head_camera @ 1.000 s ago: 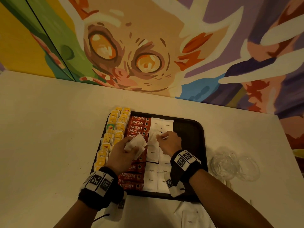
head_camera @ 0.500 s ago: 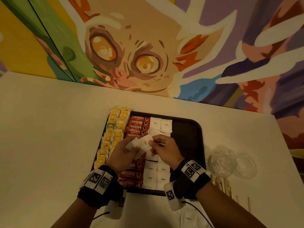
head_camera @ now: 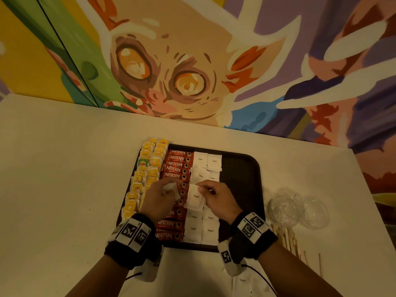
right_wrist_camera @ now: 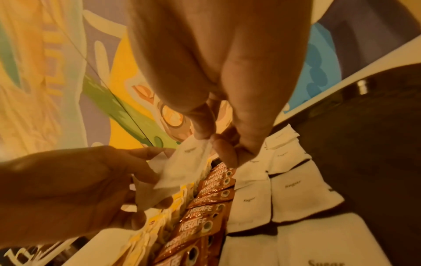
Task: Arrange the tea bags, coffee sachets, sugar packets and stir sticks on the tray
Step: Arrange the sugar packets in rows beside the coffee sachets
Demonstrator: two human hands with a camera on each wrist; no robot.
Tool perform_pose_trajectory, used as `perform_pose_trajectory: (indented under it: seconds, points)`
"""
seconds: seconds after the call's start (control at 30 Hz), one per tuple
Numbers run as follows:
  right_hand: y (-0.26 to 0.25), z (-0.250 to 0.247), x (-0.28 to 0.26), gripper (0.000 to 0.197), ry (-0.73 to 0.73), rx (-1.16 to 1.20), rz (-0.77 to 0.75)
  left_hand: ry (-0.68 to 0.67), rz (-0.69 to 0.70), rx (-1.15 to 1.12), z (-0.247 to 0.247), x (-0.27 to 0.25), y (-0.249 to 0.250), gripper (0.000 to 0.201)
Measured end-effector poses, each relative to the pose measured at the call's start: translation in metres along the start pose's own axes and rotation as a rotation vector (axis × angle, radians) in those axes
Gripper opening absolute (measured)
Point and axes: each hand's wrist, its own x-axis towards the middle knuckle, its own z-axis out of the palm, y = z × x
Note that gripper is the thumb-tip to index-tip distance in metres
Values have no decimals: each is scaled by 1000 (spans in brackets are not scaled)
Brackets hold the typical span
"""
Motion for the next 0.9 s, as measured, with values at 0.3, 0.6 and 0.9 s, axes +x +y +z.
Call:
perform_pose_trajectory:
  seconds: [0.3,0.6,0.9]
  points:
    - [-1,5,-8,10,55,139,29,-71,24,-27,6,-6,5,7]
    - [14,-2,-10,12,21,219,164,-25,91,139,12,4,-13,20]
    - [35,-38,27,24,388,139,393,30,17,501,33,50,10,19]
